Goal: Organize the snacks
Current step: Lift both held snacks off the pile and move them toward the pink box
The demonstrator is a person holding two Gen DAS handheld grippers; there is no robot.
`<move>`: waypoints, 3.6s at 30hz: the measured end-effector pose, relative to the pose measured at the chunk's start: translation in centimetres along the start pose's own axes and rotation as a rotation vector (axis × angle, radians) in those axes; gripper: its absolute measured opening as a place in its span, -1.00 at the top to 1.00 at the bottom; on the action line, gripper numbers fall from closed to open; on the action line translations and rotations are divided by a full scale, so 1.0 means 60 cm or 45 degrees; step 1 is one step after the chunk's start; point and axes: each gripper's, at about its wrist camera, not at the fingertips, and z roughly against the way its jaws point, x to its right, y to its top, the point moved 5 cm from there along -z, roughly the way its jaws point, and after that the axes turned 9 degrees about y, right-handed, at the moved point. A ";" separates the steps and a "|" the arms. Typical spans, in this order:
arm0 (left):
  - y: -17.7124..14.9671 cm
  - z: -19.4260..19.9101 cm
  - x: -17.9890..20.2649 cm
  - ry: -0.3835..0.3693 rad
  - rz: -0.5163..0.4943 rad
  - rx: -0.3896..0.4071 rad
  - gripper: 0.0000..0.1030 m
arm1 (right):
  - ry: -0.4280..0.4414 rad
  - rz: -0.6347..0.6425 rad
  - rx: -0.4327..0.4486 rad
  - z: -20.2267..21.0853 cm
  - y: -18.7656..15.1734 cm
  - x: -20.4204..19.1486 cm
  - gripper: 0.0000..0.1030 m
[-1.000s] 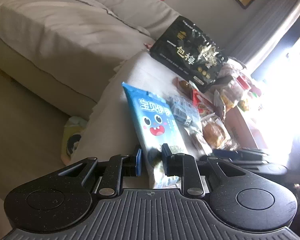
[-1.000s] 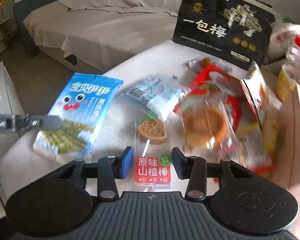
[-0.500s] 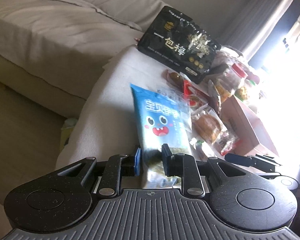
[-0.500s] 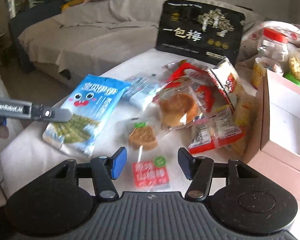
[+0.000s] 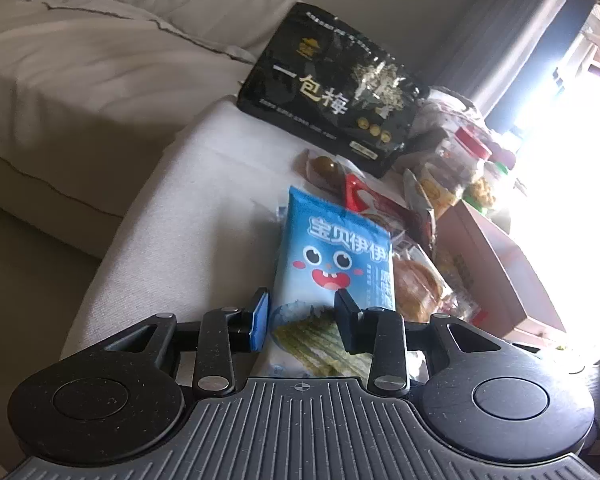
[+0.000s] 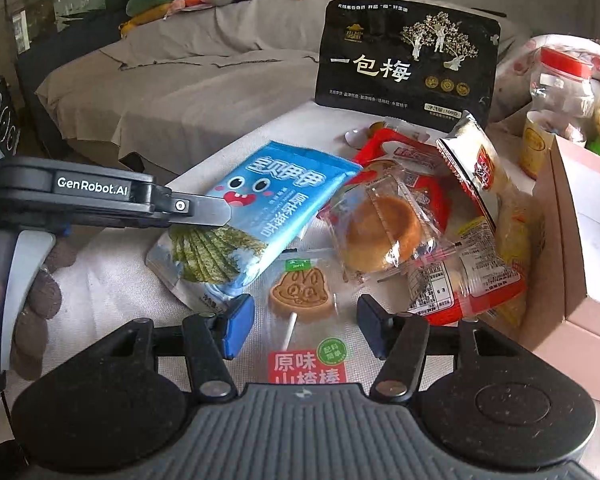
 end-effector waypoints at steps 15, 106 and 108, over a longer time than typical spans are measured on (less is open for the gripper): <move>-0.056 0.084 -0.004 -0.119 0.050 -0.110 0.26 | 0.085 0.110 -0.020 0.041 -0.043 -0.038 -0.09; -0.155 0.188 0.256 -0.425 -0.425 -0.069 0.75 | -0.299 -0.206 0.295 0.372 -0.135 0.082 0.25; -0.167 0.182 0.269 -0.377 -0.510 -0.079 0.75 | -0.292 -0.217 0.282 0.365 -0.143 0.087 0.25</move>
